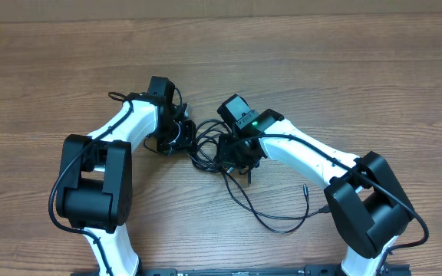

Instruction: Untangle cables

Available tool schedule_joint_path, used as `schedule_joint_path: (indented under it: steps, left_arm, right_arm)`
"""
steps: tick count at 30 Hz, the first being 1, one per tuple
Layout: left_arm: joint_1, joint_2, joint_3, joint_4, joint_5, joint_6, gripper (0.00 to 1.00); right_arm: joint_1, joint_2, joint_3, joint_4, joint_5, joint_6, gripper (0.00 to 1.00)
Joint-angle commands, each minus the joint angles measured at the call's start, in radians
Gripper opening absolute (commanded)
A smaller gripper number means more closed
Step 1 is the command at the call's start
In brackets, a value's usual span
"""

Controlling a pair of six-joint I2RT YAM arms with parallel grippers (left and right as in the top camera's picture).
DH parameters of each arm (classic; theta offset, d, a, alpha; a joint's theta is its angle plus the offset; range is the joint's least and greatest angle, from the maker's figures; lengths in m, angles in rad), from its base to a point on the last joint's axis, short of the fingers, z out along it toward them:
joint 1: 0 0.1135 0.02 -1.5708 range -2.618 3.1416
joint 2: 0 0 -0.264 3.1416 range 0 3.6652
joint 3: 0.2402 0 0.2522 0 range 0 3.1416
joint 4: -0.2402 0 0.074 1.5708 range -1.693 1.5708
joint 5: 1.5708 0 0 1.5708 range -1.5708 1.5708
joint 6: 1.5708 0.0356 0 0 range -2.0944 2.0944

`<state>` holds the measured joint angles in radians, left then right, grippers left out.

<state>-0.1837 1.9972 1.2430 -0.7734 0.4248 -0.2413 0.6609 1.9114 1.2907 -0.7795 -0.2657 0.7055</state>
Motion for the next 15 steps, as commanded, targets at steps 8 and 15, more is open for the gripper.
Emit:
schedule_joint_path:
  steps: [8,15]
  left_arm:
    - [-0.007,0.032,-0.023,-0.004,-0.121,-0.037,0.04]
    - [-0.007,0.032,-0.023,-0.004,-0.121,-0.037,0.04]
  right_arm:
    - [-0.05,-0.035,0.118,-0.256,0.032,-0.052,0.04]
    - [-0.051,-0.035,0.177,-0.353,0.068,-0.146,0.04]
